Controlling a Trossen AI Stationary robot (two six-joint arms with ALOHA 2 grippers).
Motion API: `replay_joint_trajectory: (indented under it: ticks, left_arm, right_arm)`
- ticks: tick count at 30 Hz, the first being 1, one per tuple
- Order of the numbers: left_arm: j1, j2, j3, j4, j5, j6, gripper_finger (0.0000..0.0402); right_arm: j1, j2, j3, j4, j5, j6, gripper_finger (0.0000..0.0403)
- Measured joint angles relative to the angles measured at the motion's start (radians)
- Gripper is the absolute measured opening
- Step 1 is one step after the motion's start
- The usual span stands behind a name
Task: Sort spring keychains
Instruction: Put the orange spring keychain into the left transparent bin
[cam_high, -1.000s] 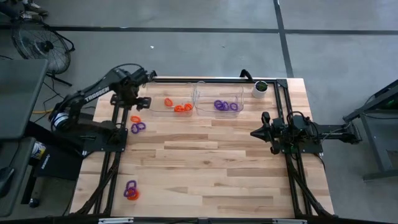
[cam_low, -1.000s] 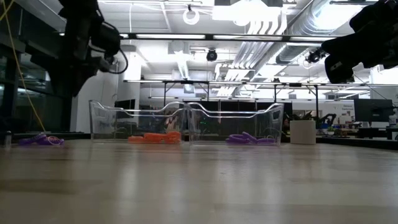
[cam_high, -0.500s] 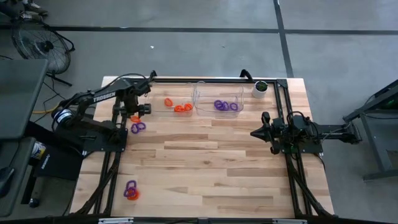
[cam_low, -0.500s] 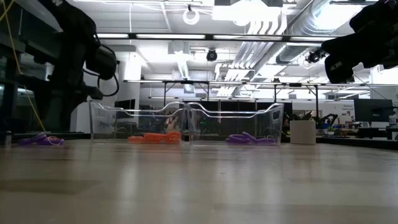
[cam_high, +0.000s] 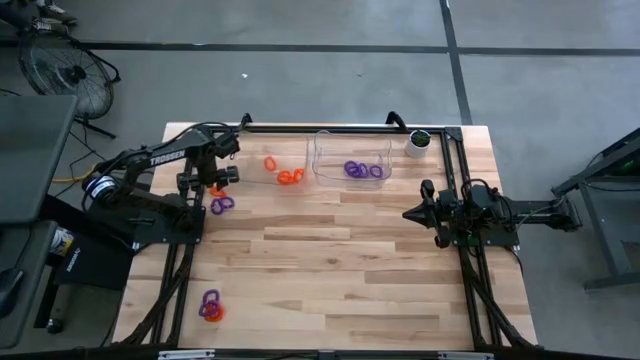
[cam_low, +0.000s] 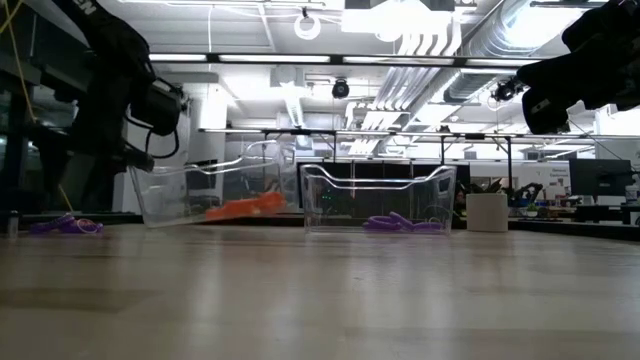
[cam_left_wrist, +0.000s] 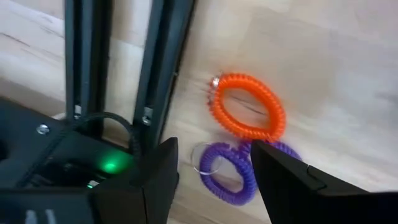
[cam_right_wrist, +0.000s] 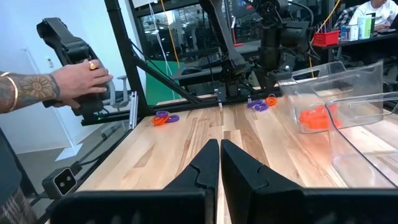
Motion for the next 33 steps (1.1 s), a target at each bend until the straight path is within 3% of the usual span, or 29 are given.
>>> replay_joint_trajectory:
  ticks: [10,21,25,33]
  left_arm:
    - [-0.003,0.002,0.026,0.021,0.003,-0.042,0.0202]
    - [-0.003,0.0,0.124,0.031,0.055,0.059,0.0202]
    - [-0.003,-0.038,0.148,0.053,0.013,-0.056,0.0202]
    - [-0.002,-0.144,0.126,0.104,-0.043,-0.48,0.0202]
  right_arm:
    - [0.0,0.0,0.0,0.0,0.0,0.0,0.0012]
    - [0.0,0.0,0.0,0.0,0.0,0.0,0.0012]
    - [0.0,0.0,0.0,0.0,0.0,0.0,0.0012]
    - [0.0,0.0,0.0,0.0,0.0,0.0,0.0012]
